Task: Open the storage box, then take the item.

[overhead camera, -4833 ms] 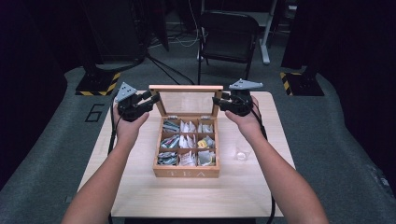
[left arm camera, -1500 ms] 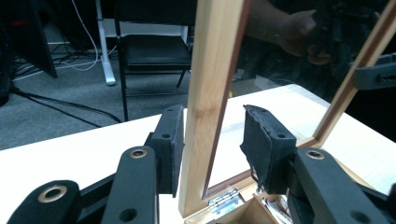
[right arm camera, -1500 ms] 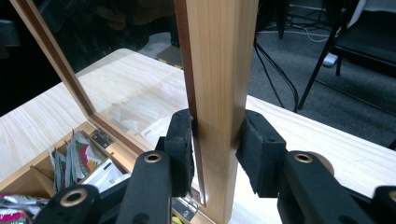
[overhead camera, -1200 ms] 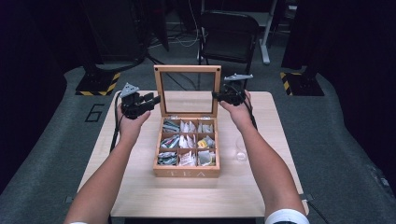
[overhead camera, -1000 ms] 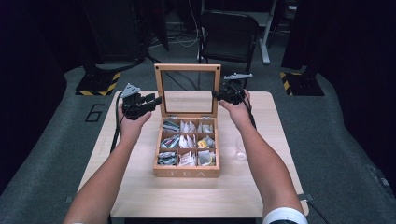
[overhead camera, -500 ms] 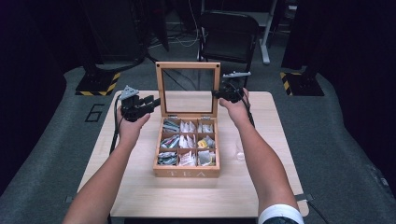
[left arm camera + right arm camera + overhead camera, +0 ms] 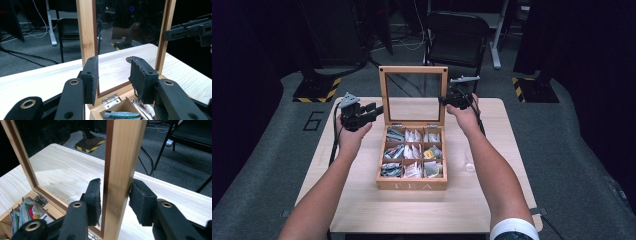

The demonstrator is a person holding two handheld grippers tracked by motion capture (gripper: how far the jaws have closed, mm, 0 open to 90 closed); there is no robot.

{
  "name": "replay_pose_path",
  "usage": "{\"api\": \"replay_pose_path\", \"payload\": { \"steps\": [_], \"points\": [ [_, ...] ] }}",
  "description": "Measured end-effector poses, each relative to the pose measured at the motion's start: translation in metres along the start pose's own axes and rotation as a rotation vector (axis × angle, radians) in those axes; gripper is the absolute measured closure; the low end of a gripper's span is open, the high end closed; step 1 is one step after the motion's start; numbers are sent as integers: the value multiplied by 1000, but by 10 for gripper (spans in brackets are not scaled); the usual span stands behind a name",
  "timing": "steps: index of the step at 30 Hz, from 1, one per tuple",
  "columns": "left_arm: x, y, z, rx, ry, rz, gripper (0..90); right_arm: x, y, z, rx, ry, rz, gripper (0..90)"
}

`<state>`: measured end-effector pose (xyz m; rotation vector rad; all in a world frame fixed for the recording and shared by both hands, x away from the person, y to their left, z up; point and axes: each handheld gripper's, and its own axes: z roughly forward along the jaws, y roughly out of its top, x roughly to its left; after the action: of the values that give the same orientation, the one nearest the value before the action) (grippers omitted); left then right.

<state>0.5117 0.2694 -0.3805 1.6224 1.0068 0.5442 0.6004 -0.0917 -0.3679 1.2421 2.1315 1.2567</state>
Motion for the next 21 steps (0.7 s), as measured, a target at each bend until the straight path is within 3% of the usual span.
{"api": "replay_pose_path", "payload": {
  "steps": [7,14,19,21],
  "points": [
    [0,1,-2,-5,0,-3,584,2,-4,-9,-1,-6,-26,558],
    [-2,3,-8,-16,-5,-6,581,10,-10,-31,-26,-31,-80,540],
    [-7,5,-11,-20,-6,4,578,18,-16,-46,-32,2,-76,500],
    [-8,5,-12,-17,-9,1,578,22,-19,-50,-33,-5,-106,499]
  ]
}}
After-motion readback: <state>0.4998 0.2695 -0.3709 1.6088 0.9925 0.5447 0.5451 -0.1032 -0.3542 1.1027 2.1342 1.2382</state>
